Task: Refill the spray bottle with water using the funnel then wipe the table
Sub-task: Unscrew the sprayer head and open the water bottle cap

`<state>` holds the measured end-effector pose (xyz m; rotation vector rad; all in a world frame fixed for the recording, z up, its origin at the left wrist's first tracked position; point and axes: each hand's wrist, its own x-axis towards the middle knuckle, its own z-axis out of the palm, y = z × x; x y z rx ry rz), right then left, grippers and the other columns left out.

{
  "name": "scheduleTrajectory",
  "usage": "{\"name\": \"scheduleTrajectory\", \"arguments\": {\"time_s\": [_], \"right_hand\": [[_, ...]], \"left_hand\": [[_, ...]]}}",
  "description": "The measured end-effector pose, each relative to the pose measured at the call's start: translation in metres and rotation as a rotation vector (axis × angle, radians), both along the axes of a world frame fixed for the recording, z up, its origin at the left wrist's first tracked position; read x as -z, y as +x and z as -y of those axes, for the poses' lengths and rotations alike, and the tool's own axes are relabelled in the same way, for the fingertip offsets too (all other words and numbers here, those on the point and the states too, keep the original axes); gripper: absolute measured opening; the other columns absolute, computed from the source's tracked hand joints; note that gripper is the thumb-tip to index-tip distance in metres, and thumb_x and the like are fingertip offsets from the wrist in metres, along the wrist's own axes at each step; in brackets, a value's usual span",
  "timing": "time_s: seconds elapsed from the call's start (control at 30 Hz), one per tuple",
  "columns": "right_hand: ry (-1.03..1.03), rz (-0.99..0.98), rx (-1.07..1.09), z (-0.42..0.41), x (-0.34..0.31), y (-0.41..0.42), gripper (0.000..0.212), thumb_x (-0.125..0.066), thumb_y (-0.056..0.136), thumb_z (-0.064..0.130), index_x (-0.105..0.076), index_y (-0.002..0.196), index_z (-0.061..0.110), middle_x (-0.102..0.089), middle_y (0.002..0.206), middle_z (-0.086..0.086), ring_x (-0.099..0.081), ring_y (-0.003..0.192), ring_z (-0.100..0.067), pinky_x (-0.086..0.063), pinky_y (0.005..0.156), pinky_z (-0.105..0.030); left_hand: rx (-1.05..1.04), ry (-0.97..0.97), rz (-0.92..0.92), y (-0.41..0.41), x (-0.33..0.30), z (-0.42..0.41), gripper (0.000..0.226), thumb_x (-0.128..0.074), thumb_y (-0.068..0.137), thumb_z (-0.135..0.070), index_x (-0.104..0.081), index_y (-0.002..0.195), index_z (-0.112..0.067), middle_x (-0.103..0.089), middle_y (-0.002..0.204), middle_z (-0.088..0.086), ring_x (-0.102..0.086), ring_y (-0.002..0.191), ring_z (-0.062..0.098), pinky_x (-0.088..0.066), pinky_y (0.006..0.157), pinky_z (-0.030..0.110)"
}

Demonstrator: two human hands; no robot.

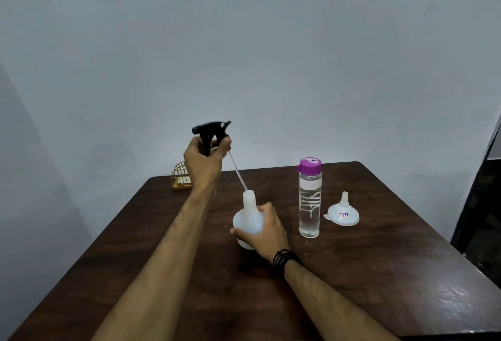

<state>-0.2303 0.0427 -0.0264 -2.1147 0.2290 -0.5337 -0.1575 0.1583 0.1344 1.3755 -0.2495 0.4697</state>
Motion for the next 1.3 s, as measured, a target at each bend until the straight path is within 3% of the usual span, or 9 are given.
{"name": "scheduleTrajectory", "arguments": {"time_s": [0.17,0.3,0.4,0.5,0.6,0.67,1.0,1.13,1.3], "right_hand": [[-0.002,-0.005,-0.007,0.000,0.000,0.002,0.078,-0.076,0.051,0.076,-0.039,0.106,0.035,-0.049,0.109,0.015,-0.053,0.100,-0.007,-0.049,0.081,-0.029],[-0.003,-0.005,0.013,-0.001,0.001,0.001,0.078,-0.077,0.051,0.074,-0.039,0.105,0.034,-0.048,0.108,0.014,-0.053,0.098,-0.008,-0.051,0.081,-0.031],[-0.014,-0.008,0.013,-0.001,0.001,0.001,0.078,-0.077,0.052,0.074,-0.040,0.107,0.033,-0.049,0.108,0.012,-0.055,0.098,-0.010,-0.052,0.080,-0.033],[-0.007,-0.005,0.017,-0.001,0.002,-0.001,0.078,-0.077,0.052,0.074,-0.040,0.107,0.032,-0.050,0.110,0.011,-0.055,0.099,-0.011,-0.052,0.079,-0.035],[-0.002,0.013,0.032,-0.003,0.002,-0.005,0.076,-0.079,0.053,0.072,-0.040,0.105,0.032,-0.050,0.109,0.011,-0.054,0.098,-0.012,-0.049,0.074,-0.033],[0.003,0.016,0.037,-0.002,0.002,-0.008,0.076,-0.080,0.054,0.070,-0.040,0.105,0.032,-0.050,0.109,0.011,-0.053,0.097,-0.011,-0.047,0.073,-0.031],[0.008,0.008,0.049,0.005,0.003,-0.020,0.075,-0.079,0.054,0.068,-0.039,0.107,0.035,-0.048,0.110,0.014,-0.052,0.100,-0.009,-0.046,0.076,-0.030],[-0.015,0.021,0.081,0.008,0.005,-0.021,0.077,-0.077,0.055,0.070,-0.041,0.112,0.033,-0.048,0.114,0.014,-0.051,0.102,-0.009,-0.047,0.080,-0.031],[-0.049,0.075,0.143,0.010,0.009,-0.020,0.084,-0.076,0.053,0.074,-0.046,0.118,0.028,-0.044,0.113,0.014,-0.049,0.108,-0.009,-0.048,0.087,-0.029]], "left_hand": [[-0.020,-0.081,0.062,0.005,-0.036,-0.022,0.028,-0.082,0.079,-0.015,-0.061,0.096,-0.006,-0.072,0.093,0.015,-0.076,0.077,0.025,-0.061,0.081,0.040],[-0.054,-0.076,0.058,0.009,-0.040,-0.040,0.026,-0.082,0.078,-0.015,-0.061,0.091,-0.009,-0.070,0.082,0.005,-0.075,0.074,0.022,-0.061,0.082,0.038],[-0.098,0.035,-0.081,0.017,-0.015,-0.052,0.030,-0.086,0.071,-0.028,-0.061,0.083,-0.015,-0.072,0.075,-0.002,-0.075,0.076,0.023,-0.061,0.082,0.045],[-0.150,0.251,-0.226,0.019,0.021,-0.060,0.038,-0.085,0.062,-0.044,-0.062,0.084,-0.022,-0.074,0.083,0.000,-0.074,0.081,0.022,-0.060,0.082,0.044],[-0.166,0.514,-0.278,0.010,0.056,-0.060,0.038,-0.087,0.071,-0.036,-0.065,0.091,-0.012,-0.068,0.087,0.000,-0.066,0.087,0.019,-0.053,0.080,0.030],[-0.171,0.592,-0.317,0.005,0.078,-0.058,0.040,-0.088,0.071,-0.032,-0.065,0.093,-0.009,-0.067,0.090,0.001,-0.063,0.090,0.017,-0.049,0.078,0.027],[-0.163,0.690,-0.535,0.004,0.157,-0.048,0.035,-0.091,0.067,-0.025,-0.060,0.081,-0.016,-0.066,0.088,0.003,-0.065,0.090,0.022,-0.059,0.080,0.040],[-0.200,0.722,-0.527,0.005,0.164,-0.046,0.033,-0.090,0.068,-0.025,-0.060,0.079,-0.017,-0.067,0.091,0.005,-0.065,0.092,0.025,-0.058,0.081,0.042],[-0.299,0.764,-0.377,-0.004,0.151,-0.038,0.032,-0.079,0.069,-0.010,-0.060,0.094,-0.018,-0.053,0.117,0.006,-0.055,0.105,0.023,-0.050,0.085,0.038]]}}
